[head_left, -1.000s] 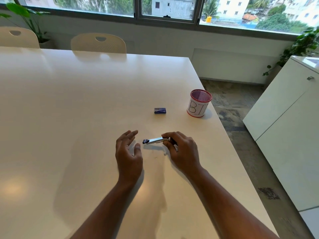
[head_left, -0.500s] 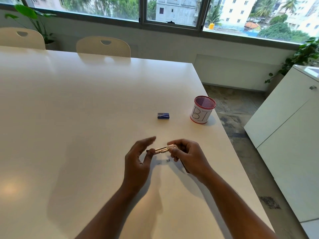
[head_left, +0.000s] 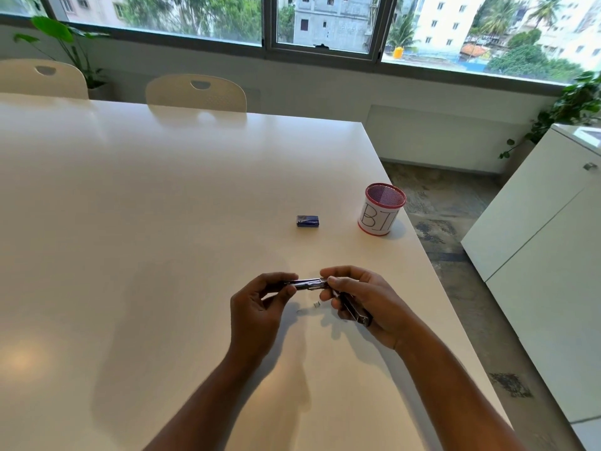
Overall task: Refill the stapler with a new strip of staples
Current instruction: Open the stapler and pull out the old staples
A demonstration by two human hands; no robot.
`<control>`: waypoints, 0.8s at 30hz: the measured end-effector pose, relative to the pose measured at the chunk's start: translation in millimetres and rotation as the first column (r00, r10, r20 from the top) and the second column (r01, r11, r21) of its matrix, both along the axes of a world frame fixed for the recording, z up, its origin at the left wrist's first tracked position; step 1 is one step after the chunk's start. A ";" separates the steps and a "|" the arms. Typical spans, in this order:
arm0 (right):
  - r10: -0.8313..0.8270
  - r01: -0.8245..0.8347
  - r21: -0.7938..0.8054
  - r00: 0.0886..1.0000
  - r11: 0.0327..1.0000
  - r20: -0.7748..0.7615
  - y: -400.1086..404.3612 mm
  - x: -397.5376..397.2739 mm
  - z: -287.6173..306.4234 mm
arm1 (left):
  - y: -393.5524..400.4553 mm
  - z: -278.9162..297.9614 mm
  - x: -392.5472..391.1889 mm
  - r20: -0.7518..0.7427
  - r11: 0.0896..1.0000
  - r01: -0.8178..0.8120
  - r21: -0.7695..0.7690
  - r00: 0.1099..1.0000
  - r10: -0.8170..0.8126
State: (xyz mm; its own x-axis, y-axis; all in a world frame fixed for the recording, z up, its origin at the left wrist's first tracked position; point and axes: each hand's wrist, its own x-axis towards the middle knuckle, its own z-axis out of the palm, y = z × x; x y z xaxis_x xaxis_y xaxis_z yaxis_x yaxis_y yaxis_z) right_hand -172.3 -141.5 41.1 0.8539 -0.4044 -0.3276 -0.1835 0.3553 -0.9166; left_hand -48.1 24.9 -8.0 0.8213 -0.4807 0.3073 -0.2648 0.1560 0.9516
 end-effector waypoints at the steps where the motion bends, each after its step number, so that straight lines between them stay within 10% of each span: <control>1: 0.023 -0.023 0.012 1.000 1.000 0.004 -1.2 -1.5 -0.1 | 0.1 0.0 0.9 -0.035 1.000 -0.006 -0.005 0.999 0.006; 24: 0.385 -0.640 -0.466 0.754 0.611 -0.532 -24.4 22.3 49.6 | 3.8 5.9 0.9 -0.269 0.997 0.034 -0.066 0.962 -0.051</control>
State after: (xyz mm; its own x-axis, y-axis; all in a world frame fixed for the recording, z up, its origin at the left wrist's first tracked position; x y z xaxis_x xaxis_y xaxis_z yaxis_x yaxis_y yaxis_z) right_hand -149.9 -166.0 90.6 0.8551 -0.1449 -0.4977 -0.4995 -0.4876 -0.7161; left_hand -47.2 28.7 -2.1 0.8569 -0.5046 0.1059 0.0092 0.2204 0.9754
